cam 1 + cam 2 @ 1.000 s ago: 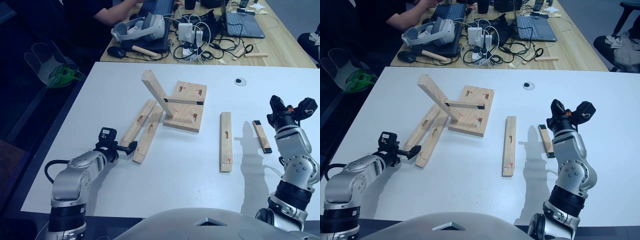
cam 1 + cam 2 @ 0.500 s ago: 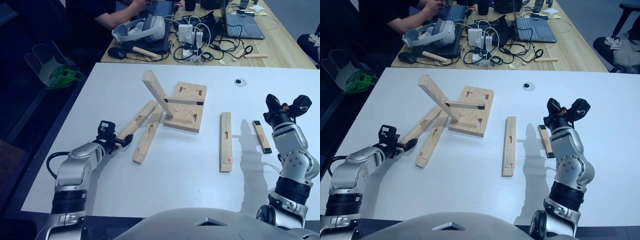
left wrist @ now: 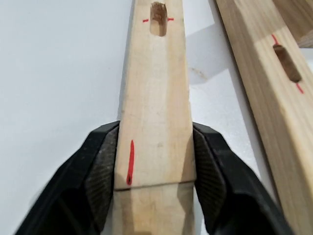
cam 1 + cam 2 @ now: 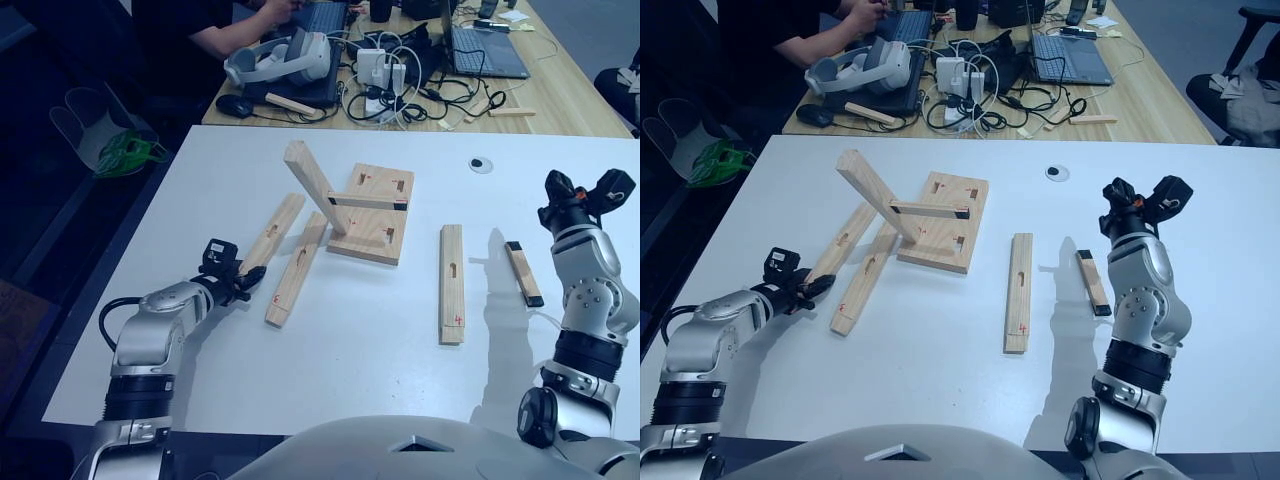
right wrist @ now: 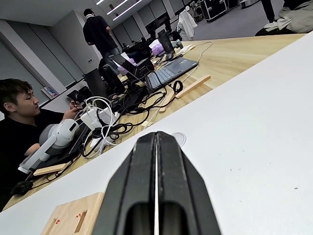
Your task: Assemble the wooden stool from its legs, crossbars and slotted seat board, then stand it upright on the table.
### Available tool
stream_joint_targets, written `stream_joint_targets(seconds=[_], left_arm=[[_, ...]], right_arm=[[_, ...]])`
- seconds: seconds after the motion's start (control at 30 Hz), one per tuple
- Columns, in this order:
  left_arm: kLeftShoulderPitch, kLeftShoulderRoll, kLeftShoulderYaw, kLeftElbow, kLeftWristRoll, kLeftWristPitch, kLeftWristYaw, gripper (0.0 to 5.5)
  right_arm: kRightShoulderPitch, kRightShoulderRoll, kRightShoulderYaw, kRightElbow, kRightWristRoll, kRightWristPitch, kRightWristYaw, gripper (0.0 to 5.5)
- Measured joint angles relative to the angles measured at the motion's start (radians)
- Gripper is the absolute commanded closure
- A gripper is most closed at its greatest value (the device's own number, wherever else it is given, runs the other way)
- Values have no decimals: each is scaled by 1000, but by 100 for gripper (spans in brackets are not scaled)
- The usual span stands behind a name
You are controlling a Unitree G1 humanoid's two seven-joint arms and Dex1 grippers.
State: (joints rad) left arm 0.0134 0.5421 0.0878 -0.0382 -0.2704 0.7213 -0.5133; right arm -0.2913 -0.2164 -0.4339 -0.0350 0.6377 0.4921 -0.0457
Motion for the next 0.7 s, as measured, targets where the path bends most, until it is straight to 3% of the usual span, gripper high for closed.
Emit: stream_joint_targets(seconds=[0.17,0.33,0.53,0.7], left_arm=[[6,-50,39,0,-14,-36,42,344],[-59,-114,118,51,-21,-107,140,345],[-418,-98,223,135,-19,-307,239,345],[-693,-41,227,186,4,-523,218,345]], right_arm=[[-63,-19,18,43,-56,-35,14,550],[-105,-26,22,77,-64,-45,71,470],[-344,-73,49,103,6,5,193,365],[-527,-65,78,53,208,139,317,282]])
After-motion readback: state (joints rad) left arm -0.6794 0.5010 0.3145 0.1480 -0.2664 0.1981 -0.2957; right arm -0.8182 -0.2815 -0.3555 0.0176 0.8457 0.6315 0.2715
